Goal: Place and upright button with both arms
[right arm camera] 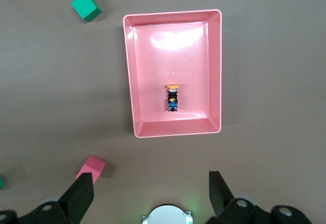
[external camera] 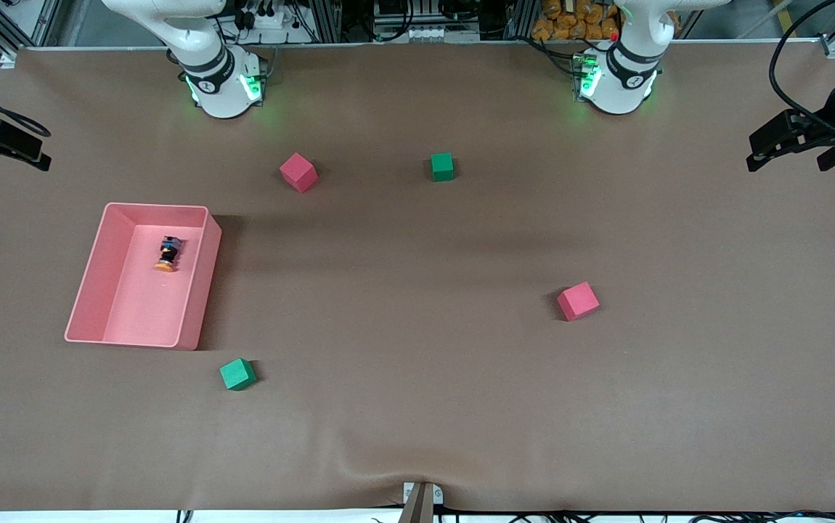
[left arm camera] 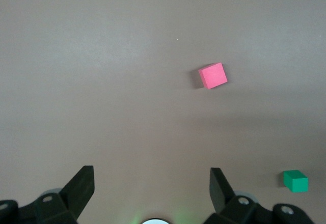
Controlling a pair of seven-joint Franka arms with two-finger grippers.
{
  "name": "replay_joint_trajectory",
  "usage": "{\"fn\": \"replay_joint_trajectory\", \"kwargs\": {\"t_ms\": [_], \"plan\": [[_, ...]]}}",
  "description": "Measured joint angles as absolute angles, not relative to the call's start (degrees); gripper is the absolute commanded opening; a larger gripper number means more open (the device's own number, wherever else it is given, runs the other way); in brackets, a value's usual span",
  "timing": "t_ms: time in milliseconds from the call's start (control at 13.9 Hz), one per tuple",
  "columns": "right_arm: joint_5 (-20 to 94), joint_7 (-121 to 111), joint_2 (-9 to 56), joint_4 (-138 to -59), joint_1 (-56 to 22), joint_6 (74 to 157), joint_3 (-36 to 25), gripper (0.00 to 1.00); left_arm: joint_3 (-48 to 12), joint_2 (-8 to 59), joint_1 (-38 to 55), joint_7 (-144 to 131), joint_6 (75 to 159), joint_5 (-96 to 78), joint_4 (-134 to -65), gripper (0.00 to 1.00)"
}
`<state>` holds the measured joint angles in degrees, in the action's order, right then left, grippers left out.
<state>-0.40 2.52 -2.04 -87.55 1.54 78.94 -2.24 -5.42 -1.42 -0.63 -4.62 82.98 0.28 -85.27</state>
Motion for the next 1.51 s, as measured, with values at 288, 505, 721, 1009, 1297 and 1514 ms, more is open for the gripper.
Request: {"fn": "replay_joint_trajectory", "kwargs": {"t_ms": [288,505,721,1009,1297,1514], "plan": [[-0.4,2.5,-1.9,-87.8,1.5,78.7,-2.3,1.00,-5.4,-1.4,-0.6,-4.6,83.0,0.3,-85.2,1.00],[-0.4,2.5,-1.8,-88.7,1.5,78.4,-2.3,1.00,-5.4,-1.4,-0.6,-4.6,83.0,0.3,-85.1,1.00],[-0.5,2.5,-1.7,-91.7,1.5,78.7,-2.7,1.00,-5.5,-1.5,-0.6,-4.5,82.9,0.3,-84.6,1.00],[-0.5,2.5,-1.4,-100.8,1.9,84.9,-3.1,1.00,-5.6,-1.5,-0.5,-4.5,82.9,0.3,-84.4,1.00],[-0.6,2.5,-0.8,-114.6,2.9,99.2,-3.6,1.00,-5.7,-1.5,-0.5,-4.5,81.8,0.3,-84.5,1.00],[-0.7,2.5,-0.1,-124.9,3.3,112.6,-3.6,1.00,-5.7,-1.5,-0.5,-4.5,81.7,0.3,-84.5,1.00]]}}
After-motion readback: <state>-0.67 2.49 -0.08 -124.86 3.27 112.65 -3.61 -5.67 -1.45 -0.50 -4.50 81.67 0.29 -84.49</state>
